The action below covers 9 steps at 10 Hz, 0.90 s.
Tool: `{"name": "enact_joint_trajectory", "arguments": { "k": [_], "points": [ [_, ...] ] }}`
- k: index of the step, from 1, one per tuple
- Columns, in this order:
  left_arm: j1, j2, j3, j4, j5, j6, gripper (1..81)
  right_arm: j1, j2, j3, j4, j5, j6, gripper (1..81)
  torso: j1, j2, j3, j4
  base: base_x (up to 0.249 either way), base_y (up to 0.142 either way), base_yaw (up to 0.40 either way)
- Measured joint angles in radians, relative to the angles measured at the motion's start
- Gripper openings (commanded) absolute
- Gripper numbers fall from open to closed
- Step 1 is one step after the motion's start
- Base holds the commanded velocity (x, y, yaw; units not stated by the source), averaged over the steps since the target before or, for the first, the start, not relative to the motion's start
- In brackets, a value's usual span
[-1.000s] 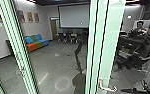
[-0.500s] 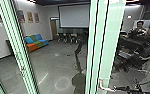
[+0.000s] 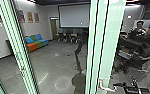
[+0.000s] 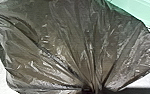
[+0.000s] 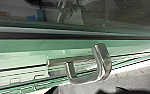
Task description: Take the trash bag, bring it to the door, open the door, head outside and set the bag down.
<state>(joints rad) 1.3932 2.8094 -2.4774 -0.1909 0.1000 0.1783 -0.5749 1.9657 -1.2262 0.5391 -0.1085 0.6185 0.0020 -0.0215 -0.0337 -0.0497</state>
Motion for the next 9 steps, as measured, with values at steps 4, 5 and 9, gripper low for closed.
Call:
{"name": "enact_joint_trajectory", "arguments": {
  "k": [4, 5, 9],
  "points": [
    [0.0, 0.0, -0.006, 0.0, -0.002, 0.0, 1.0, -0.007, 0.092, -0.084, 0.0, -0.02, 0.038, 81.1, 0.0, 0.0, 0.0, 0.0, 0.0, 0.0, 0.0],
    [0.0, 0.0, -0.006, 0.0, -0.002, 0.0, 1.0, -0.013, 0.104, -0.105, 0.0, -0.025, 0.051, 81.1, 0.0, 0.001, 0.0, 0.0, 0.0, 0.0, 0.0],
    [0.0, -0.001, -0.006, -0.023, 0.0, 0.0, 1.0, -0.008, 0.181, -0.201, 0.0, -0.05, 0.101, 81.1, 0.0, 0.001, -0.001, 0.0, 0.0, 0.0, 0.0]
  ]
}}
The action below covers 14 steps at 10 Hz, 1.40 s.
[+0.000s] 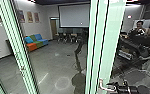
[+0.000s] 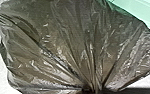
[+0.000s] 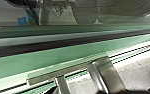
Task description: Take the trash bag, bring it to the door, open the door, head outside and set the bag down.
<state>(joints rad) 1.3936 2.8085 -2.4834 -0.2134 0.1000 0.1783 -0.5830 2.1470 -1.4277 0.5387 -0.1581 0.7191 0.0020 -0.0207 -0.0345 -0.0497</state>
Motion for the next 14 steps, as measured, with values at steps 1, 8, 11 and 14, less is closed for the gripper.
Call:
{"name": "enact_joint_trajectory", "arguments": {
  "k": [1, 8, 11, 14],
  "points": [
    [0.0, 0.0, 0.0, -0.001, 0.0, 0.0, 1.0, -0.001, 0.029, -0.025, 0.0, -0.006, 0.01, 81.1, 0.0, 0.0, 0.0, 0.0, 0.0, 0.0, 0.0],
    [0.002, 0.001, 0.0, -0.001, -0.004, 0.0, 1.0, -0.029, 0.075, -0.147, -0.001, -0.048, 0.14, 81.1, 0.0, 0.0, 0.0, -0.001, 0.0, 0.0, 0.0],
    [0.002, 0.015, -0.018, -0.001, -0.004, 0.0, 1.0, -0.04, 0.081, -0.15, -0.008, -0.029, 0.142, 81.1, 0.0, 0.0, 0.0, -0.001, 0.0, 0.0, 0.0],
    [0.002, 0.028, -0.057, -0.001, -0.004, 0.0, 1.0, -0.045, 0.052, -0.084, -0.014, -0.032, 0.143, 81.1, 0.0, 0.0, 0.0, -0.001, 0.0, 0.0, 0.0]
  ]
}}
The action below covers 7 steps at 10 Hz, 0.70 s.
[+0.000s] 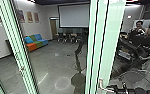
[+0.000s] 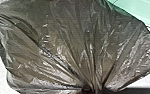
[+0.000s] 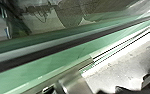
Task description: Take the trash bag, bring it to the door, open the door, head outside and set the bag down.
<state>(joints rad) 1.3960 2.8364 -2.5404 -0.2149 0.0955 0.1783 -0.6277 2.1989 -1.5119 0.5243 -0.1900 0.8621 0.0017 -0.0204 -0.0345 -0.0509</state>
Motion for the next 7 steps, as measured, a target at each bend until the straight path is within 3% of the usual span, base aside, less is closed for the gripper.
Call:
{"name": "enact_joint_trajectory", "arguments": {
  "k": [4, 7],
  "points": [
    [0.0, 0.02, -0.006, 0.0, -0.001, 0.0, 1.0, 0.009, -0.055, 0.11, -0.005, 0.013, 0.015, 81.1, 0.001, 0.0, 0.0, 0.0, 0.0, 0.0, 0.0],
    [0.0, 0.016, -0.014, 0.0, -0.002, 0.0, 1.0, 0.039, 0.013, 0.09, -0.012, -0.029, 0.043, 81.1, 0.001, 0.0, 0.0, 0.0, 0.0, 0.0, 0.0]
  ]
}}
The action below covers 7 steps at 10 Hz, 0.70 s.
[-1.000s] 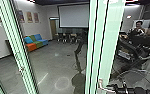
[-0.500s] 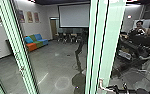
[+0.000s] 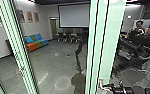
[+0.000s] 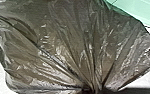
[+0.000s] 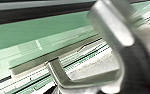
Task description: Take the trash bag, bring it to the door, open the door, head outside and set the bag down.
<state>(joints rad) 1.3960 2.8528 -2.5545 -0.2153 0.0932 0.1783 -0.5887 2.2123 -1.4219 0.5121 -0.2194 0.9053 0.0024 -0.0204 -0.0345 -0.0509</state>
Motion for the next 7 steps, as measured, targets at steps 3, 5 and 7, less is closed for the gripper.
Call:
{"name": "enact_joint_trajectory", "arguments": {
  "k": [3, 5, 7],
  "points": [
    [0.0, 0.0, 0.0, -0.003, 0.001, 0.0, 1.0, 0.001, 0.051, -0.071, 0.031, -0.066, 0.024, 81.1, -0.002, 0.0, 0.0, 0.0, 0.0, 0.0, 0.0],
    [0.0, 0.001, 0.0, -0.003, 0.0, 0.0, 1.0, -0.001, 0.078, -0.097, 0.029, -0.096, 0.028, 81.1, -0.003, -0.001, 0.001, 0.0, 0.0, 0.0, 0.0],
    [0.0, 0.001, 0.0, -0.003, 0.0, 0.0, 1.0, -0.001, 0.066, -0.09, 0.021, -0.097, 0.029, 81.1, -0.003, -0.001, 0.001, 0.0, 0.0, 0.0, 0.0]
  ]
}}
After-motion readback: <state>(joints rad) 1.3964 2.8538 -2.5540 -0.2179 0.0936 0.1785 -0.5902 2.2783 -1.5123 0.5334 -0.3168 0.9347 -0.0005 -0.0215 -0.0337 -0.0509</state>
